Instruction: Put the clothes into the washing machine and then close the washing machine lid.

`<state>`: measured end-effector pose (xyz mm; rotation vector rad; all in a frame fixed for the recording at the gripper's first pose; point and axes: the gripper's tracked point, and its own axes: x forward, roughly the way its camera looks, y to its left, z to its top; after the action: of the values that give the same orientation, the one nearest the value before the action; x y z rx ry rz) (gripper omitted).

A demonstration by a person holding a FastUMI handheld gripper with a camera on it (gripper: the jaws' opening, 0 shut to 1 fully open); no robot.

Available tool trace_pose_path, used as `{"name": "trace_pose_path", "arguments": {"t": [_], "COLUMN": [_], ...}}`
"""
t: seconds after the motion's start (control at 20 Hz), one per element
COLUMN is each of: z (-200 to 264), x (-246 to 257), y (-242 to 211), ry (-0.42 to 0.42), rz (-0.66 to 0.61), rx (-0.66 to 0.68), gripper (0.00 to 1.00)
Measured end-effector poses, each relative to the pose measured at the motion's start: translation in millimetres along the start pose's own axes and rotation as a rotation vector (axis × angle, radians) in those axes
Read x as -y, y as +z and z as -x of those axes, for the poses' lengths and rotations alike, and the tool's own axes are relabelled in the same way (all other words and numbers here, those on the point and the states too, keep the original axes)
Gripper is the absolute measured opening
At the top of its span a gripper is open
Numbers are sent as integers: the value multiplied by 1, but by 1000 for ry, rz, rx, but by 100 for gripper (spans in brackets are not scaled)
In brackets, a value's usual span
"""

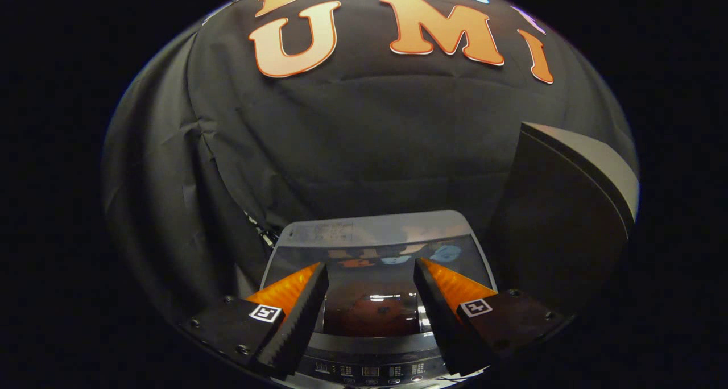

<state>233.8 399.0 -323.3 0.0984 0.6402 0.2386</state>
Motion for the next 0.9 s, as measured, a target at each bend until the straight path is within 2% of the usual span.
{"name": "trace_pose_path", "arguments": {"t": [0.2,0.35,0.5,0.65,0.9], "z": [34,88,164,249,351], "x": [-3,3,17,52,133], "y": [36,85,135,166,190], "ry": [18,20,25,-7,-60], "rz": [-2,18,40,43,9], "rx": [55,167,268,354,483], "gripper": [98,98,98,98,98]}}
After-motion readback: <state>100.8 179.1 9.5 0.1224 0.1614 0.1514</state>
